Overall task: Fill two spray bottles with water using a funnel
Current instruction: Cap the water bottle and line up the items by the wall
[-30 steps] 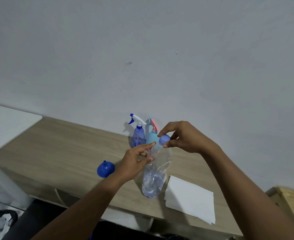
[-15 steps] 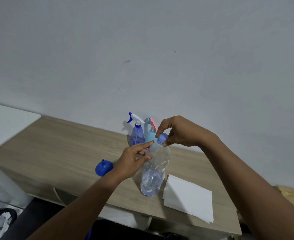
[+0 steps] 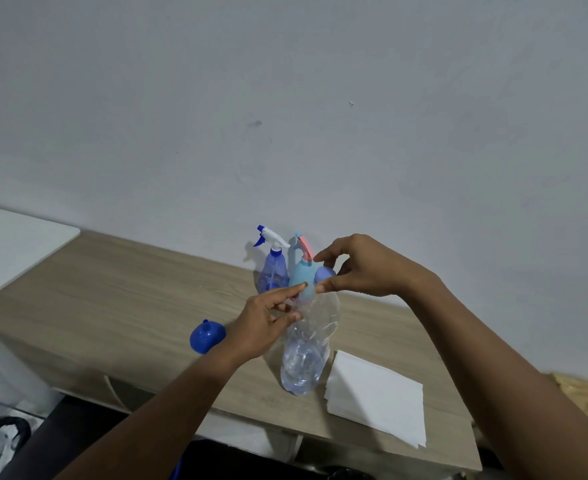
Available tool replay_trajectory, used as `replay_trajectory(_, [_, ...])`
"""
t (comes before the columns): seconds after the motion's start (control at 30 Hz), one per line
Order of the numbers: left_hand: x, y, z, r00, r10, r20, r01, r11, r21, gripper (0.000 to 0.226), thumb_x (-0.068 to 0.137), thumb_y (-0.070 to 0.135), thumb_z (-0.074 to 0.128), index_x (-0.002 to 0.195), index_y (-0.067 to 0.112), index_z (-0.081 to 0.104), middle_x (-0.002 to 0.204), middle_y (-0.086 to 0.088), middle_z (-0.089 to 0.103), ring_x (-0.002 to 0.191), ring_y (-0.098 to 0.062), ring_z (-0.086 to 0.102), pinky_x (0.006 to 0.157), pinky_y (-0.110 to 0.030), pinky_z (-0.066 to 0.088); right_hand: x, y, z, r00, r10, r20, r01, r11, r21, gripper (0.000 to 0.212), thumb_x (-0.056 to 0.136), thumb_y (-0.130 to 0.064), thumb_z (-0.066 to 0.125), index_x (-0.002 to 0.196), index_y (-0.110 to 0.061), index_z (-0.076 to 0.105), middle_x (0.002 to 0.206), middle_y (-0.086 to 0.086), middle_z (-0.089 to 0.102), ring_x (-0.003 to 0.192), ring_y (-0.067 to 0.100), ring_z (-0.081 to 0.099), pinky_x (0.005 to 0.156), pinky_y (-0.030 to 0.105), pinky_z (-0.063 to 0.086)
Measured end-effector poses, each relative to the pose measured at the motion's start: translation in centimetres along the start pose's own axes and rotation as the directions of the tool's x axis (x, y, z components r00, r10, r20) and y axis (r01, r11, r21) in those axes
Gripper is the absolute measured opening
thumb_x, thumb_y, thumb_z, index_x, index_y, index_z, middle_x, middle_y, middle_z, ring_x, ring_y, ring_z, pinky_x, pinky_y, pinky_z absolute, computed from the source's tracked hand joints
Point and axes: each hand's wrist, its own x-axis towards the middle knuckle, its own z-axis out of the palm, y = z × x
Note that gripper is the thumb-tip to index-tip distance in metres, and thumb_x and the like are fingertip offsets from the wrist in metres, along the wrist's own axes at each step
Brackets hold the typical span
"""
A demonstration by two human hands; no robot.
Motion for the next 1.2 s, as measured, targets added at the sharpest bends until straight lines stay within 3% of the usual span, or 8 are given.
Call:
replay_trajectory(0.13, [0.0, -0.1, 0.1, 1.0, 0.017, -0.007, -0.017, 1.0, 0.005, 0.056, 0.086, 0.008, 0.072, 0.132, 0.035, 0.054, 0.113, 0.01, 0.064, 0.098, 0.003, 0.063, 0.086, -0.021, 0.057, -0.4, 0.3, 0.2, 1.0, 0.011, -0.03, -0.01, 1.0, 0.025, 0.037, 0.083, -0.035, 0.079, 0.116, -0.019, 0.071, 0.111, -0.006, 0.07, 0.082, 0.008, 0.07, 0.083, 0.03, 0.058])
replay_trajectory(0.37, [0.1, -0.1, 0.0, 1.0, 0.001, 0.005, -0.001, 1.0, -0.004, 0.057, 0.086, 0.008, 0.072, 0.13, 0.038, 0.052, 0.103, 0.015, 0.063, 0.096, 0.006, 0.063, 0.088, -0.022, 0.056, -0.7, 1.0, 0.5, 0.991, -0.131, 0.004, 0.13, 0.989, 0.072, 0.029, 0.09, -0.018, 0.071, 0.119, -0.023, 0.072, 0.115, -0.012, 0.064, 0.098, 0.009, 0.065, 0.082, 0.022, 0.057])
replay_trajectory(0.6, [0.0, 0.0, 0.0, 1.0, 0.008, 0.0, -0.008, 1.0, 0.01, 0.056, 0.087, 0.007, 0.071, 0.135, 0.029, 0.054, 0.116, 0.013, 0.062, 0.101, 0.008, 0.061, 0.08, -0.01, 0.053, -0.6, 1.2, 1.4, 0.997, -0.041, -0.061, 0.049, 0.991, 0.122, 0.027, 0.083, -0.028, 0.079, 0.11, -0.026, 0.073, 0.106, -0.015, 0.064, 0.075, 0.002, 0.065, 0.073, 0.019, 0.054])
replay_trajectory(0.83, [0.1, -0.3, 0.1, 0.999, 0.011, -0.033, -0.009, 0.999, 0.049, 0.053, 0.086, 0.01, 0.073, 0.134, 0.026, 0.057, 0.117, 0.006, 0.065, 0.098, 0.005, 0.061, 0.076, -0.007, 0.052, -0.6, 1.4, 3.9, 0.958, 0.082, -0.274, -0.03, 0.982, 0.188, 0.039, 0.068, -0.05, 0.085, 0.085, -0.019, 0.07, 0.077, 0.002, 0.07, 0.06, 0.01, 0.056, 0.058, 0.028, 0.05])
replay_trajectory(0.97, [0.1, -0.2, 0.2, 1.0, 0.003, -0.016, -0.003, 1.0, 0.03, 0.054, 0.086, 0.011, 0.072, 0.134, 0.03, 0.056, 0.118, 0.01, 0.064, 0.099, 0.008, 0.062, 0.081, -0.011, 0.053, -1.6, 2.1, 4.9, 0.954, 0.07, -0.292, 0.015, 0.96, 0.28, 0.042, 0.082, -0.04, 0.078, 0.119, -0.023, 0.07, 0.094, -0.01, 0.063, 0.079, 0.01, 0.062, 0.07, 0.018, 0.051])
replay_trajectory(1.03, [0.2, -0.2, 0.3, 1.0, 0.0, -0.013, 0.0, 1.0, 0.024, 0.055, 0.086, 0.012, 0.072, 0.134, 0.034, 0.055, 0.119, 0.011, 0.064, 0.1, 0.007, 0.062, 0.085, -0.016, 0.055, -1.9, 2.3, 5.2, 0.965, 0.048, -0.257, 0.041, 0.942, 0.332, 0.038, 0.089, -0.033, 0.072, 0.125, -0.023, 0.067, 0.101, -0.005, 0.06, 0.085, 0.007, 0.06, 0.074, 0.014, 0.047])
replay_trajectory(1.13, [0.3, -0.5, 0.5, 0.999, -0.003, -0.032, 0.005, 0.998, 0.061, 0.055, 0.085, 0.015, 0.073, 0.133, 0.034, 0.055, 0.118, 0.012, 0.064, 0.1, 0.008, 0.062, 0.085, -0.017, 0.056, -1.7, 2.0, 6.2, 0.934, 0.097, -0.344, 0.06, 0.906, 0.419, 0.026, 0.084, -0.027, 0.078, 0.107, -0.02, 0.071, 0.102, 0.0, 0.065, 0.083, 0.009, 0.061, 0.072, 0.014, 0.047])
replay_trajectory(1.2, [0.3, -0.6, 0.7, 0.999, -0.002, -0.046, 0.005, 0.997, 0.071, 0.054, 0.085, 0.015, 0.074, 0.134, 0.03, 0.057, 0.116, 0.012, 0.065, 0.1, 0.008, 0.062, 0.082, -0.015, 0.056, -1.5, 1.7, 7.0, 0.902, 0.153, -0.404, 0.069, 0.873, 0.483, 0.027, 0.075, -0.026, 0.086, 0.096, -0.018, 0.071, 0.096, 0.002, 0.07, 0.081, 0.013, 0.064, 0.071, 0.022, 0.052])
